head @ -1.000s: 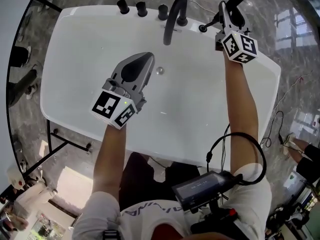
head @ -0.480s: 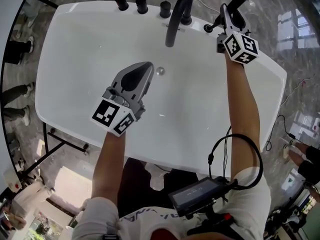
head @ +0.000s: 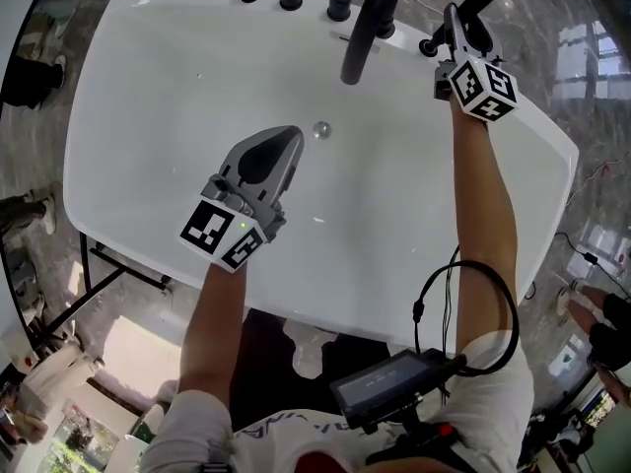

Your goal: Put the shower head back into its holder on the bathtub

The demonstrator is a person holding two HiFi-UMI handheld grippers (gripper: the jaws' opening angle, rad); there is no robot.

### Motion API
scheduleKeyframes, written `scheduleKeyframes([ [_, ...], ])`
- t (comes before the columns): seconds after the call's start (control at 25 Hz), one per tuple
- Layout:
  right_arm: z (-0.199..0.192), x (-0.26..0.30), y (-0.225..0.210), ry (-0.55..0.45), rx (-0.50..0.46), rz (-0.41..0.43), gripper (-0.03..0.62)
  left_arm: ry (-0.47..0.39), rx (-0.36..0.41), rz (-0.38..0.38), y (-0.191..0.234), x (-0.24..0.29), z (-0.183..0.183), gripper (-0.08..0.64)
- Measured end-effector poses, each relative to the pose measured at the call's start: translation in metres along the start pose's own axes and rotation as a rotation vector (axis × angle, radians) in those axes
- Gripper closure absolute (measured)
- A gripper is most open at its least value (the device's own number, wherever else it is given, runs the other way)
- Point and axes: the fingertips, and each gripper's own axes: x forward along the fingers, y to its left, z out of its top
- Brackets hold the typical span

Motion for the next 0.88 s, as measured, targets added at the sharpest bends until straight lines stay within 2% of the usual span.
scheduleKeyframes([
  [0.88, -0.037, 0.007, -0.01, 0.041, 0.009, -0.046, 0.453, 0.035, -0.035, -0.025, 0.002, -0.003, -0.028, 0.535],
])
